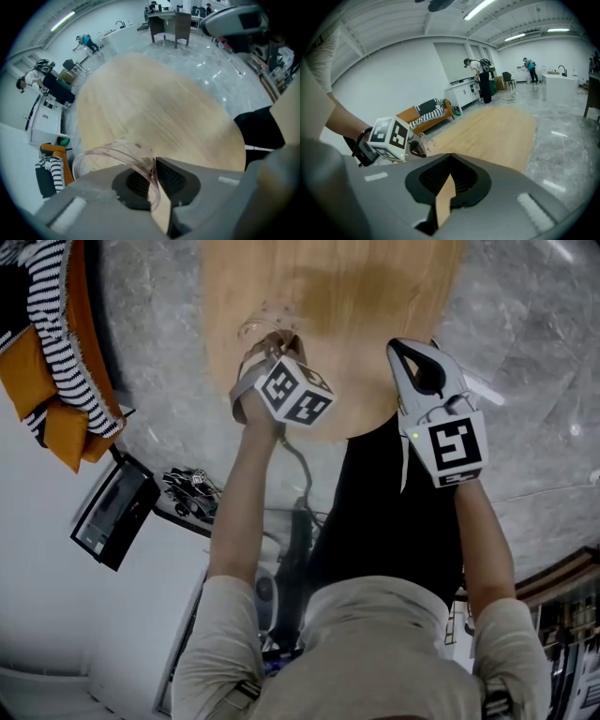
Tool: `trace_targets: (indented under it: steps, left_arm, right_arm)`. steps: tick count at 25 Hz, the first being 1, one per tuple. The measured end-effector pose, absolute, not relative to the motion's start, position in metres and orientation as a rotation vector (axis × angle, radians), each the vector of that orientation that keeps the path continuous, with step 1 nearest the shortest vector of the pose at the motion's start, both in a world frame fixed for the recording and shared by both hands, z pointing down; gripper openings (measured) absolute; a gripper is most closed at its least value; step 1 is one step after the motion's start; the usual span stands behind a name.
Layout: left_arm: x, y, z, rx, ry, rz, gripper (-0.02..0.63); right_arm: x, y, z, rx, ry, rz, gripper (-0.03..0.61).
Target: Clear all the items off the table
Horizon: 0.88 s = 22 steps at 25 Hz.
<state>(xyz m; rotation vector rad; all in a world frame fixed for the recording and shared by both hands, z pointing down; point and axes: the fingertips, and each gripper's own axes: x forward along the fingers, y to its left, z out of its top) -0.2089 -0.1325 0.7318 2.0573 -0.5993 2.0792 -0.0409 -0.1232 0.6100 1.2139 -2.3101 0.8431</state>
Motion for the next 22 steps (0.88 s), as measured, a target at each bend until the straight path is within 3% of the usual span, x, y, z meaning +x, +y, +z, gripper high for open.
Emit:
trace_targets:
  steps: [10,22]
  left_arm:
    - [-0.155,-0.120,0.589,2.178,-0.967,1.594,0.043]
    - [-0.163,-0.112,0.460,2.092,-1.354,1.172,0.044]
  right_arm:
    - [-0.063,-0.145,0.508,1.170,-2.446,0.668,0.008]
    - [-0.098,-0.145,0.399,1.083,-2.590,0.519,0.008]
